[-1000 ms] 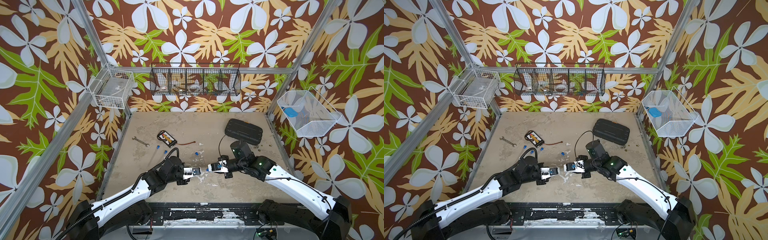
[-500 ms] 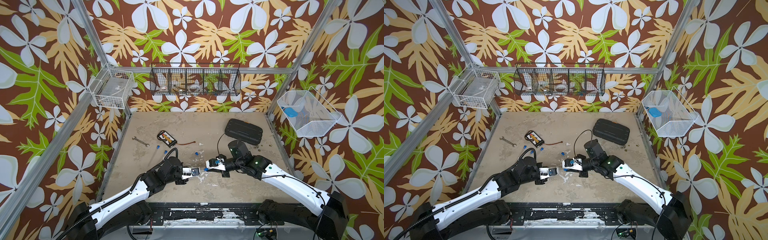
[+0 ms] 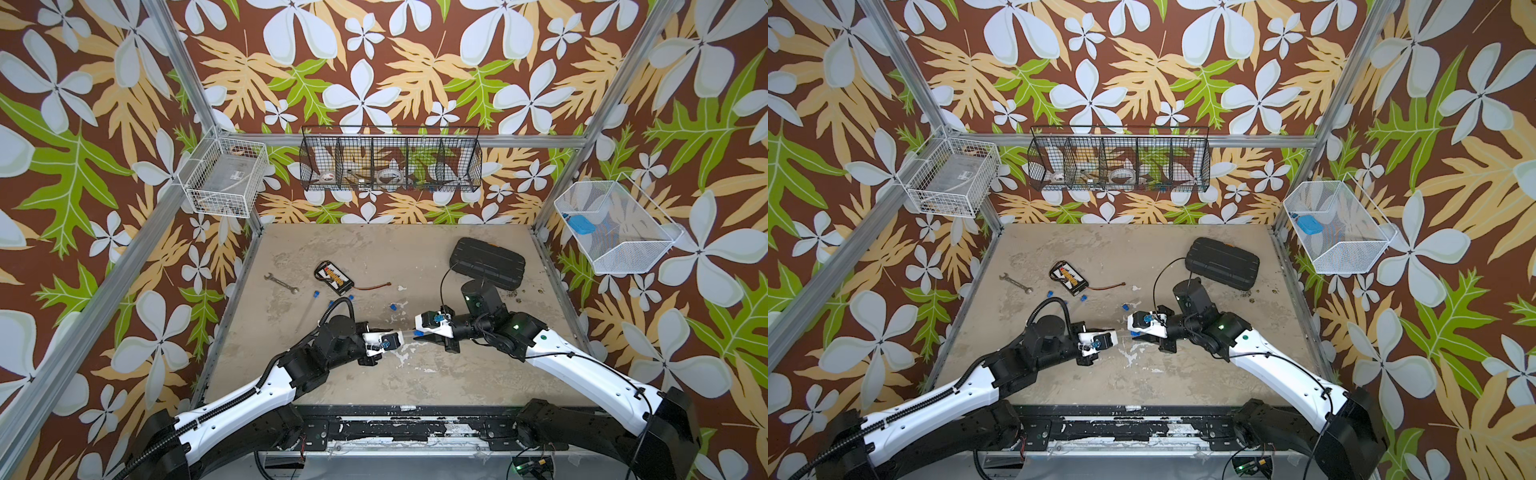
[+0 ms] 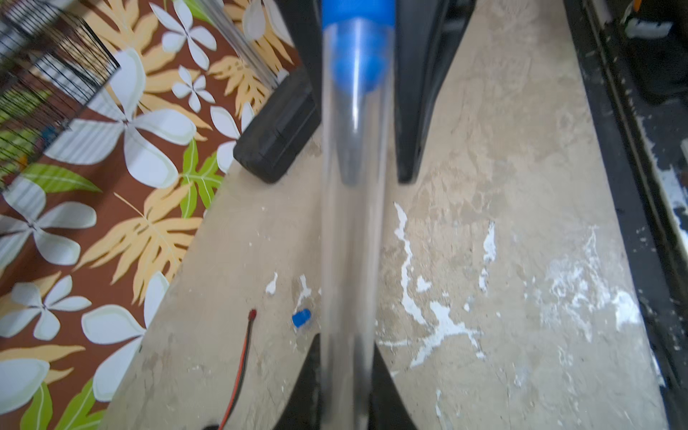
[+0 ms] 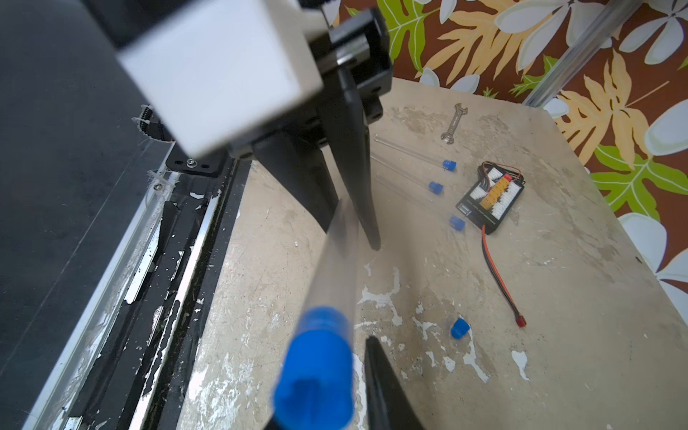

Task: Insert stoppers into test tubes
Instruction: Insert the stopper into the test tube, then place the test tube at the center of the board.

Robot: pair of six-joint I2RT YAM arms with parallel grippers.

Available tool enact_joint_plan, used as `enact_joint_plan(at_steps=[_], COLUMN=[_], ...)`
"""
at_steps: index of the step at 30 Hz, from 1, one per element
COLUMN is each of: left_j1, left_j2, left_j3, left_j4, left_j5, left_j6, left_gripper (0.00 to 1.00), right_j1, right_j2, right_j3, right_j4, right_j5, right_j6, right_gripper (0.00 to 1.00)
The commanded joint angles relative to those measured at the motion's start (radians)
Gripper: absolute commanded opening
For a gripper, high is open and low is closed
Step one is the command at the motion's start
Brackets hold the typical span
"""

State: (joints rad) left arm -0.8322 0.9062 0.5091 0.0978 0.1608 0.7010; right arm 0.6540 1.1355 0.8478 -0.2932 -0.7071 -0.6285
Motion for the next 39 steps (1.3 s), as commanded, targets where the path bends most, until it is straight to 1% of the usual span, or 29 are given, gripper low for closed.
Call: enact_joint_plan(at_steps=[1,5,10,13,15,18,22,27,31,36,39], left_j1=[0.000,0.003,0.009,0.039,0.074,0.139,0.219,0.290,0.344,0.377,0.383], left_j2=[0.013,0.072,0.121,0.176,0.226,0.289,0.364,0.442,0.524,0.649,0.696], left_j3=[-0.006,0.003,0.009,0.026,0.057,0.098,0.137,0.178,0.224,0.304,0.334], left_j4=[0.088,0.024,-0.011,-0.063,-0.118,-0.186,-0.255,-0.299,-0.331,-0.400,-0.408], left_j5=[0.023,-0.029,-0.076,-0.103,-0.116,-0.106,-0.129,-0.155,-0.147,-0.138,-0.140], left_j6=[-0.034,-0.029,-0.075,-0.111,-0.155,-0.230,-0.327,-0.410,-0.463,-0.475,-0.474], left_gripper=[0.00,0.00,0.00,0.00,0.00,0.00,0.00,0.00,0.00,0.00,0.00], right_j1=[-0.011,-0.060,-0.144,-0.152,-0.152,-0.151,-0.152,-0.151,-0.151,-0.151,-0.151], right_j2=[-0.008,-0.043,-0.136,-0.165,-0.175,-0.171,-0.134,-0.102,-0.096,-0.089,-0.086], right_j3=[0.017,0.057,0.042,0.004,-0.038,-0.078,-0.075,-0.064,-0.064,-0.064,-0.060], right_j4=[0.015,-0.056,-0.188,-0.211,-0.142,-0.035,0.004,0.009,0.011,0.014,0.005], right_j5=[-0.029,-0.052,-0.108,-0.092,-0.045,0.016,0.042,0.070,0.084,0.091,0.094], right_j6=[0.004,-0.025,-0.061,-0.035,0.047,0.178,0.269,0.300,0.303,0.306,0.303], right_gripper=[0.29,0.41,0.47,0.47,0.46,0.46,0.45,0.43,0.43,0.43,0.43])
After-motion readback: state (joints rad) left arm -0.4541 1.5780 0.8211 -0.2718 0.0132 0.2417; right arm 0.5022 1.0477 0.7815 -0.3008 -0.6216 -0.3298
